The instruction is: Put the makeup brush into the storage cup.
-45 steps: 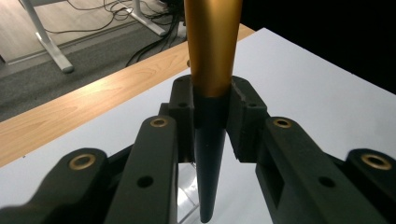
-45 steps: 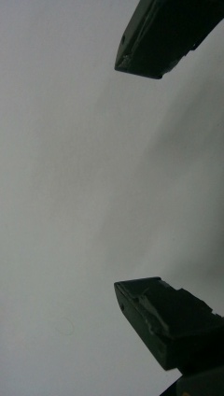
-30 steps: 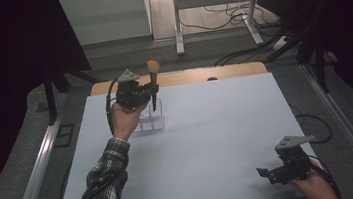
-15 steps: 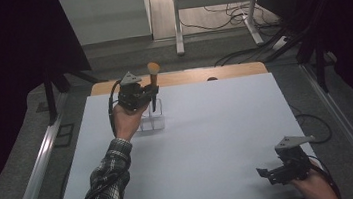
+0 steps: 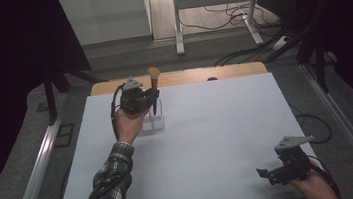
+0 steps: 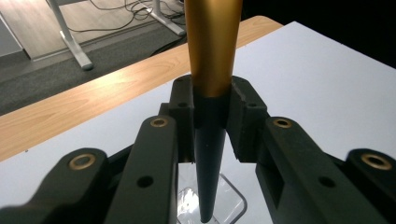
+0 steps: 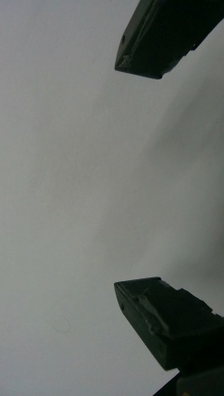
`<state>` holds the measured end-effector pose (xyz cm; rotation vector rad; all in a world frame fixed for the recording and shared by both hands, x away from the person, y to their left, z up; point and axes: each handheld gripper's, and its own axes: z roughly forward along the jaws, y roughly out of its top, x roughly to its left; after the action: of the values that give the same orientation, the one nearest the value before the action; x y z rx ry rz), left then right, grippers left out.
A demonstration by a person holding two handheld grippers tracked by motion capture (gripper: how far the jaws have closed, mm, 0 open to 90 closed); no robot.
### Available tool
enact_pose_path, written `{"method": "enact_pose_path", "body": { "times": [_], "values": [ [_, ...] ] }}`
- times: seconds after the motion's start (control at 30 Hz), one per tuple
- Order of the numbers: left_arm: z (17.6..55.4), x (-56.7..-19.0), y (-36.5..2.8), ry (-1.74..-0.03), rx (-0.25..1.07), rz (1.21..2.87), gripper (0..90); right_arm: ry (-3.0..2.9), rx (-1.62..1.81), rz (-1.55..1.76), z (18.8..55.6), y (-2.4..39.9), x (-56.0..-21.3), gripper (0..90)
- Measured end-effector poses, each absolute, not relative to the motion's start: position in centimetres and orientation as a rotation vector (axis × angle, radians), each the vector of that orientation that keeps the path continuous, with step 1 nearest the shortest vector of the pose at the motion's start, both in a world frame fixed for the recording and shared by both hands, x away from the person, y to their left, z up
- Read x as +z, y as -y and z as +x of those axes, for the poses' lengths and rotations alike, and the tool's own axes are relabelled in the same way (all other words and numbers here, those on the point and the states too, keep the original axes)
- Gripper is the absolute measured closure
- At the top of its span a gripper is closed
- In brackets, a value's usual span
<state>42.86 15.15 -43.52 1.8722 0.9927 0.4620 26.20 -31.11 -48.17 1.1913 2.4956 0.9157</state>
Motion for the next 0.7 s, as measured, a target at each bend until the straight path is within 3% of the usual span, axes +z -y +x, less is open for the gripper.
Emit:
{"method": "enact_pose_path", "body": {
  "times": [0.7],
  "values": [
    [42.5,-45.9,-15.1,-1.016,0.456,1.899,73.8,-2.505,0.907,1.181,26.2,31.0,-48.2,0.0]
  ]
}}
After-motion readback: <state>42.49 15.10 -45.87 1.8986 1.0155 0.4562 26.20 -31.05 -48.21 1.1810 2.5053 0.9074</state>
